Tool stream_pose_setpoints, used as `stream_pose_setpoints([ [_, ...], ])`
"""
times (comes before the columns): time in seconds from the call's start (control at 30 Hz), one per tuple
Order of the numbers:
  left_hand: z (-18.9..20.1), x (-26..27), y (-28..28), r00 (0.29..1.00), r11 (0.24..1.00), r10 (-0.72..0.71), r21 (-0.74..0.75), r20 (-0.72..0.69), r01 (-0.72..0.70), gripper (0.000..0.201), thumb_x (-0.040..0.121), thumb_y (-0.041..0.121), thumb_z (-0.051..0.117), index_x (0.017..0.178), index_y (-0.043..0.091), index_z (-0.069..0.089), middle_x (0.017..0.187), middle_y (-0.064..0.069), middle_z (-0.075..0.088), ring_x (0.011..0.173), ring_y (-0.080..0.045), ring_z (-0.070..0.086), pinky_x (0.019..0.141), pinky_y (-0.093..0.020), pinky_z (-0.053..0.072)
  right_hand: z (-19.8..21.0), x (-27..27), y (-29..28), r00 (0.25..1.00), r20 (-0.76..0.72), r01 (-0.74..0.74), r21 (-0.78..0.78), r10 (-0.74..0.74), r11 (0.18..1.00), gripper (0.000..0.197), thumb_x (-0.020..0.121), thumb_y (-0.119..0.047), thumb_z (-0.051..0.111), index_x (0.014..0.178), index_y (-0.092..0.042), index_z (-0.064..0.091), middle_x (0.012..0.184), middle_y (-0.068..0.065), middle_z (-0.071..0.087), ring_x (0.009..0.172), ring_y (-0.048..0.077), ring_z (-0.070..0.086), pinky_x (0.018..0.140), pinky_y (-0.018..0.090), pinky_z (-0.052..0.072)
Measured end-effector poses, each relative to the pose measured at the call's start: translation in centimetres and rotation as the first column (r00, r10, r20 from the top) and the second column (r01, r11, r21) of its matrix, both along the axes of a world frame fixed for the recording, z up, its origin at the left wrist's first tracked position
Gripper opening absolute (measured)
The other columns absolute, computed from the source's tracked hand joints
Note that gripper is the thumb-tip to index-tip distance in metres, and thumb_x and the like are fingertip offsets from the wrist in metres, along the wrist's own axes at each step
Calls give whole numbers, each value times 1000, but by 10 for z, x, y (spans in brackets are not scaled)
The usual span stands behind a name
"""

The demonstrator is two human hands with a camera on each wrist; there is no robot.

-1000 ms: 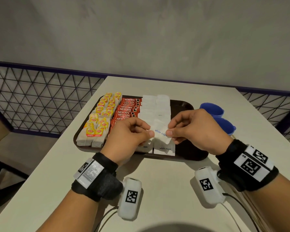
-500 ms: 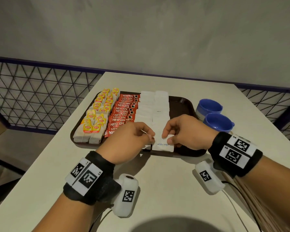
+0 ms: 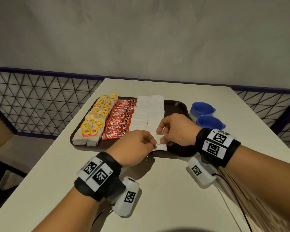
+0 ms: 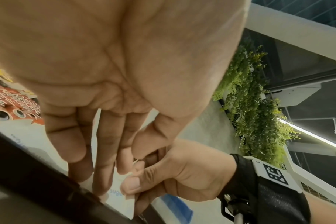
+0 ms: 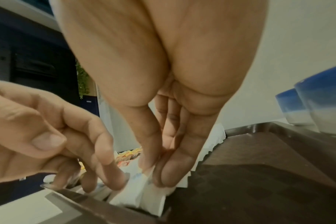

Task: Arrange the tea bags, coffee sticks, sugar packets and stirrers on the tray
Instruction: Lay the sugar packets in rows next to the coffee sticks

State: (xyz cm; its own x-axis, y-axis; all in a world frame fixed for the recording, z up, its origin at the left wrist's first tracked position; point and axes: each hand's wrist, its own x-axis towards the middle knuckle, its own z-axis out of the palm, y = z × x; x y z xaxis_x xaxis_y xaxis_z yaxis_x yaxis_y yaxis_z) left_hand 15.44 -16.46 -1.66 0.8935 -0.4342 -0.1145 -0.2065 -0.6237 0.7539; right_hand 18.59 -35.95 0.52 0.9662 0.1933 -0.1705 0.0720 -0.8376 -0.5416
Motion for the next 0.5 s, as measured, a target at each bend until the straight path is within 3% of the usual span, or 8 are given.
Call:
stream_pose_setpoints([
  [0.13, 2, -5, 2, 1000, 1000, 1, -3, -4, -1, 13, 97, 22, 61, 103, 25, 72, 99, 7, 79, 97, -7, 73, 98, -41, 55, 0, -4, -2, 997, -75, -12, 47, 16, 999, 24, 85, -12, 84, 106, -17, 74, 87, 2, 74, 71, 16, 76, 67, 22, 62],
  [0.23, 6, -8, 0, 1000, 999, -11, 36, 6, 10, 19, 97, 16, 58, 106, 25, 72, 101, 11, 78, 97, -3, 72, 97, -37, 56, -3, -4, -2, 1000, -26, -19, -47, 18, 999, 26, 80, -19, 89, 102, -21, 75, 81, -4, 69, 65, 8, 66, 62, 17, 52],
  [0.33, 9, -10, -1, 1000, 997, -19, 73, 13, 18, 22, 96, 15, 58, 110, 23, 74, 103, 11, 78, 98, -4, 72, 98, -36, 55, -3, -4, -1, 999, 35, -20, -113, 24, 993, 28, 76, -25, 92, 96, -25, 72, 86, -9, 60, 72, 6, 57, 64, 18, 43],
  [0.43, 12, -10, 1, 999, 996, -26, 88, 22, 24, 23, 97, 22, 59, 116, 24, 73, 107, 9, 77, 100, -7, 70, 98, -38, 55, 7, -4, -5, 998, 66, -10, -96, 16, 995, 20, 80, -24, 89, 91, -24, 72, 87, -7, 66, 76, 9, 62, 67, 19, 46],
  [0.5, 17, -12, 1, 995, 982, -84, 174, 45, 75, 29, 99, 28, 58, 126, 29, 68, 118, 10, 71, 108, -8, 62, 99, -39, 52, 13, -6, -9, 998, 54, -40, -67, 44, 997, 9, 85, -23, 84, 90, -24, 75, 84, -8, 72, 76, 9, 67, 68, 18, 50],
])
